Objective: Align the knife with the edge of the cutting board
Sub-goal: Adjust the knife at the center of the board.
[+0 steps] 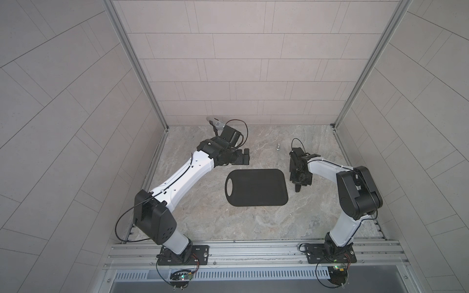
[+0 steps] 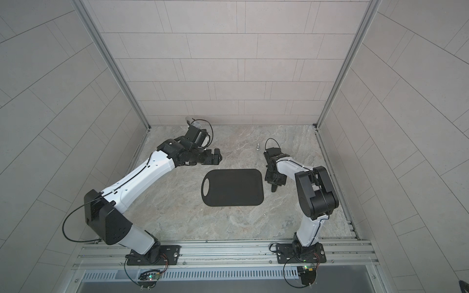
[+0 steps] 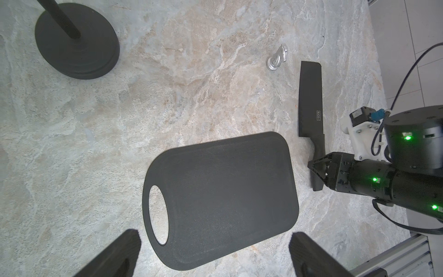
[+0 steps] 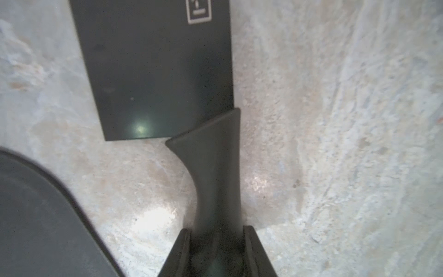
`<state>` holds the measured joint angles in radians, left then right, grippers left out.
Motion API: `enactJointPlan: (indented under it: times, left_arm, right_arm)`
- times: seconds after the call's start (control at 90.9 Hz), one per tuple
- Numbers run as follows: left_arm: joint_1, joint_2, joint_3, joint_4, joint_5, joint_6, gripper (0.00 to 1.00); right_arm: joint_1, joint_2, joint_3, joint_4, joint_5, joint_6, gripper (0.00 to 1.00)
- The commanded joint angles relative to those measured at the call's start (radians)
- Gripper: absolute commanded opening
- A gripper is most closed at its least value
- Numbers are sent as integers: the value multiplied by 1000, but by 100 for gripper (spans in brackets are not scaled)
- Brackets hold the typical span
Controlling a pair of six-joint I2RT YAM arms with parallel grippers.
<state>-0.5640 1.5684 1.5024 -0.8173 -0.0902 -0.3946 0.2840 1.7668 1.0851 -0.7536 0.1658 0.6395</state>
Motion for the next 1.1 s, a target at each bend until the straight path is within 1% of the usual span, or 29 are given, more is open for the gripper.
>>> enactJointPlan:
  times: [0.0, 0.154, 0.275, 0.561, 0.847, 1.013, 1.09]
  left_arm:
    - [2, -36, -24, 10, 2, -6, 100]
    - [24, -44, -36, 35, 54, -20, 100]
    - [55, -46, -47, 55, 102, -37, 100]
    - [102, -45, -60, 74, 145, -60, 100]
    - [165, -41, -71, 90, 193, -86, 100]
    - [246, -48, -88, 111, 248, -110, 100]
    - [266, -44, -88, 115, 269, -119, 100]
  right_arm:
    - [29, -5, 24, -75, 149, -8, 0]
    - [98, -25, 94, -175, 310, -14, 0]
    - [157, -14, 130, -234, 396, -4, 0]
    - [292, 90, 195, -341, 582, 27, 0]
    - [384, 203, 248, -425, 704, 58, 0]
    - [441, 233, 272, -465, 776, 65, 0]
    - [467, 262, 296, -498, 804, 72, 0]
